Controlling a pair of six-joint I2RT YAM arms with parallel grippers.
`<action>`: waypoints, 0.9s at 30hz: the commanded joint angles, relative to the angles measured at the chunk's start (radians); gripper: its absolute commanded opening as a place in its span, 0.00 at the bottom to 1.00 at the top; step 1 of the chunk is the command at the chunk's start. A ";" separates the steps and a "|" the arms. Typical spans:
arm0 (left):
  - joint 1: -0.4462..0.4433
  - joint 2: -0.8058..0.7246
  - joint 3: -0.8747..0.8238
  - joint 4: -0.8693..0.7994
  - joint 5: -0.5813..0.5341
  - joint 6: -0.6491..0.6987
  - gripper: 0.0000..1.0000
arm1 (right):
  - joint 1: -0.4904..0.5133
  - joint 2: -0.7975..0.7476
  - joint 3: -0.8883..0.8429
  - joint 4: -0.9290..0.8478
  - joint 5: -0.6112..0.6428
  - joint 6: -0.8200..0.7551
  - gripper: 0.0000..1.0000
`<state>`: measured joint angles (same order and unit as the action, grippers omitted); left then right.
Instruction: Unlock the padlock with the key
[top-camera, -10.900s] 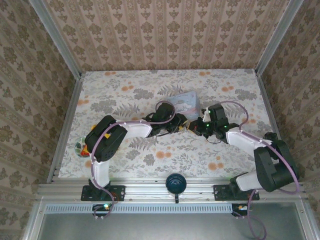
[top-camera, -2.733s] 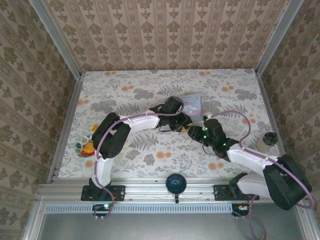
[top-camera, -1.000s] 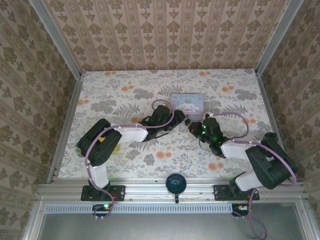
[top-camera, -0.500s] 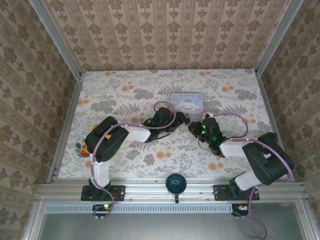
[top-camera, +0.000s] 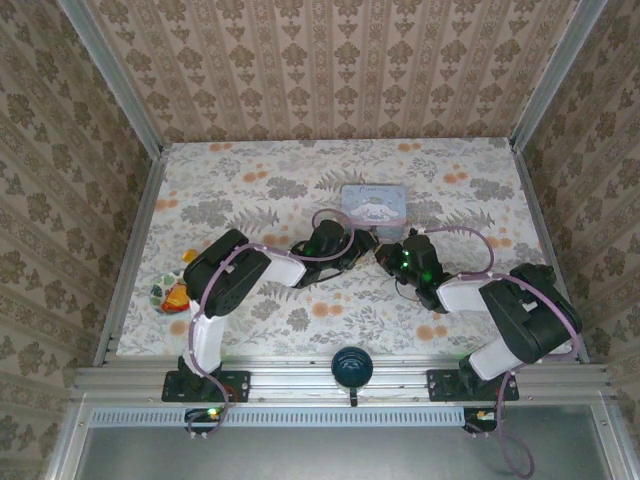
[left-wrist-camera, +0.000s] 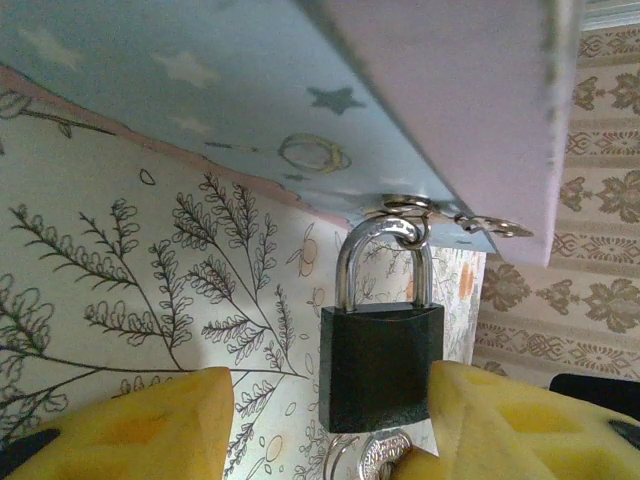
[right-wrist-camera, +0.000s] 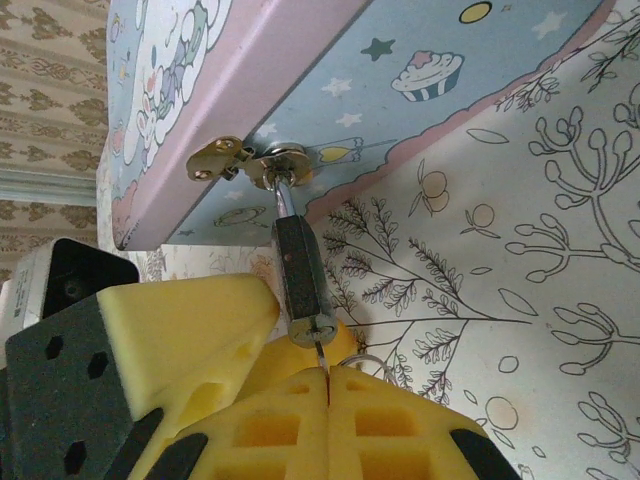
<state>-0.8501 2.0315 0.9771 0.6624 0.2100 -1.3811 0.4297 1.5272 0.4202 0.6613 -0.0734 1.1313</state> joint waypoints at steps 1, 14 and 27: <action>0.003 0.026 0.039 0.053 0.024 -0.019 0.55 | -0.005 0.022 0.027 0.050 -0.009 0.020 0.01; 0.004 0.062 0.064 0.095 0.039 -0.009 0.41 | -0.005 0.037 0.027 0.064 -0.007 0.032 0.02; 0.020 0.028 0.075 0.016 0.019 0.094 0.23 | -0.005 -0.024 0.026 -0.044 0.031 0.011 0.10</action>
<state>-0.8406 2.0823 1.0229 0.7326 0.2398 -1.3521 0.4252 1.5425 0.4248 0.6651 -0.0711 1.1561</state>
